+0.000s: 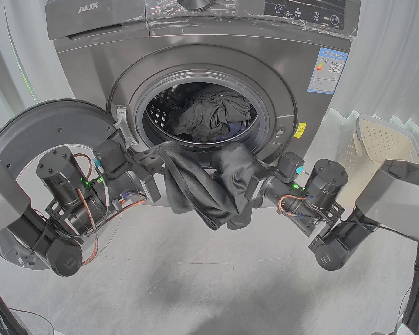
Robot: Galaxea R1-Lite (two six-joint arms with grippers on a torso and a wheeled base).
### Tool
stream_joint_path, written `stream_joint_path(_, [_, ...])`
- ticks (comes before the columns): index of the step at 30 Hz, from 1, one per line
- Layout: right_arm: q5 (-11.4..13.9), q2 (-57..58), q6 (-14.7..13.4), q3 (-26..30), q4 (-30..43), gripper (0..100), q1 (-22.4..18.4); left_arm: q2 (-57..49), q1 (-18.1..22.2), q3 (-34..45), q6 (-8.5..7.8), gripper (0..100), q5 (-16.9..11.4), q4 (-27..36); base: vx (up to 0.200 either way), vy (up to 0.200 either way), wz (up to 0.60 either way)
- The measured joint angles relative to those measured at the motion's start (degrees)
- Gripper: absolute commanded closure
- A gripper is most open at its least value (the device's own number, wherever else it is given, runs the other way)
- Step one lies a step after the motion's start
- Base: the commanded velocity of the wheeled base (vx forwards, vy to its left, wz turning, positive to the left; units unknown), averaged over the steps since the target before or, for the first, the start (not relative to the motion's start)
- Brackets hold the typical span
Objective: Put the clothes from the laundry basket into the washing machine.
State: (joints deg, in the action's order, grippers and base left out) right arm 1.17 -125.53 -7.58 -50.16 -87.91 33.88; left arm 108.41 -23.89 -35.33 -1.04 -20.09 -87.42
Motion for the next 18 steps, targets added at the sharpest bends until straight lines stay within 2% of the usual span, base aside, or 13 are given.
stream_joint_path(3, [0.9, 3.0, 0.0, 4.4, -0.3, 100, 0.6, 1.9, -0.2, 1.1, -1.39, 100, -0.2, -0.7, 0.000, 0.000, 0.00])
stream_joint_path(6, [1.5, 5.2, 0.0, 5.7, -0.4, 100, 1.3, 4.0, -0.4, 2.4, -2.88, 100, -0.3, -1.1, 0.000, 0.000, 0.00])
stream_joint_path(8, [1.6, 5.9, 0.0, 5.6, -0.4, 100, 1.8, 4.7, -0.5, 3.0, -3.32, 100, -0.4, -1.1, 0.000, 0.000, 0.00])
stream_joint_path(9, [1.6, 6.4, 0.0, 5.5, -0.4, 100, 2.1, 5.3, -0.6, 3.5, -3.56, 0, -0.4, -1.2, 0.000, 0.000, 0.00])
stream_joint_path(18, [1.3, 8.1, -0.2, 3.4, -0.5, 100, 2.1, 9.7, -0.7, 6.6, -4.32, 0, -0.6, -1.3, 0.000, 0.000, 0.00])
